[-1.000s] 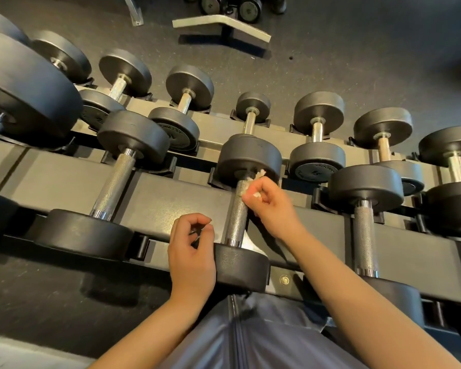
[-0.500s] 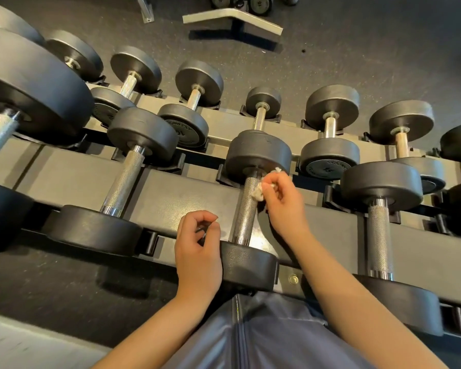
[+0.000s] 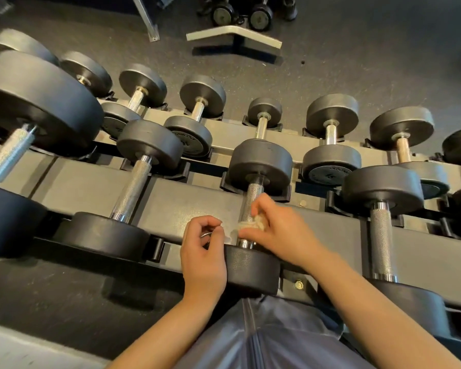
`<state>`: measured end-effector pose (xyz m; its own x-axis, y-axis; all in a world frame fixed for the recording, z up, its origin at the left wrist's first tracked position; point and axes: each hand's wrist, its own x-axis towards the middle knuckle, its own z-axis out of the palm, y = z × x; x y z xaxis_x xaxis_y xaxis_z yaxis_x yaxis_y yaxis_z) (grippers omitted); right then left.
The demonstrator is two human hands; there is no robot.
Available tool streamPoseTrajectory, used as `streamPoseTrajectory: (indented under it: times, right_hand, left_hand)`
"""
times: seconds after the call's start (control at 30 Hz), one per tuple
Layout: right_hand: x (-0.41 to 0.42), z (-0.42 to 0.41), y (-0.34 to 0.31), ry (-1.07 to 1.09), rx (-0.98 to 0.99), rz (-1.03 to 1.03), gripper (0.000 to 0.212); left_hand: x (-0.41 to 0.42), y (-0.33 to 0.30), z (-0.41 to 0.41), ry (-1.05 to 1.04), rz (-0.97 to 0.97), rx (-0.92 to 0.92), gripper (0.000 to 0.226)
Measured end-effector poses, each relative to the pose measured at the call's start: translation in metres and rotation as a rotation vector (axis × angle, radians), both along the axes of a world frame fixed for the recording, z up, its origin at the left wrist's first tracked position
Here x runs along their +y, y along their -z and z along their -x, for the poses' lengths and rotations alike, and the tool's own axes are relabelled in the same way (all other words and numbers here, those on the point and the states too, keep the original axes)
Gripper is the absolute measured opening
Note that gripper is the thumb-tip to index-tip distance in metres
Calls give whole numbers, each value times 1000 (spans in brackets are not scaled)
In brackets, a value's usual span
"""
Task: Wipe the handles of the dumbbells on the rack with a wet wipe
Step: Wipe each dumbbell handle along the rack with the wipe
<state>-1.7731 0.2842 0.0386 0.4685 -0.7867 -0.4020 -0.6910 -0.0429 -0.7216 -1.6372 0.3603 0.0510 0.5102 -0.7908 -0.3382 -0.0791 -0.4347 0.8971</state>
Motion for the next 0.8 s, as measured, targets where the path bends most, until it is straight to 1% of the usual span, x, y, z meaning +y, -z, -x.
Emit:
streamPoseTrajectory:
  times: [0.03,0.1,0.13,0.2,0.23,0.33,0.43,0.57,0.6,0.63,0.73,0.8]
  right_hand:
    - [-6,-2,-2,-3,23,62,39]
    - [-17,-4,0,78,26,109,46]
    - [-21,-4,1,121,25,143,42]
    - [-25,-5,6,143,44,273,18]
    - [-24,-4,8,139,46,313,10]
    - [-11,-4,14,163,21,308,10]
    - [4,-2,13,63,-29,324,16]
    - [1,11,5,-131,-76,128,31]
    - [-3,14,5,-162,-71,123,30]
    - [-8,15,6,-154,-67,161,27]
    - [-31,9,8,25,-10,383,13]
    - [-42,0,13,95,86,563,14]
  left_hand:
    - [0,0,0,-6,-8,1,17]
    - [0,-1,1,-16,-22,-5,15]
    - [0,-1,1,-23,-26,-7,14]
    - [-1,-1,1,-37,-26,-16,13]
    - [0,-1,2,-45,-26,-19,13]
    - [0,-1,3,-61,-21,-28,14]
    - [1,0,3,-79,-12,-41,15]
    - [1,1,4,-102,15,-32,17]
    - [1,1,4,-103,20,-33,17]
    - [1,1,4,-104,24,-35,18]
    - [0,0,5,-116,33,-38,22]
    - [-1,-1,5,-119,36,-42,23]
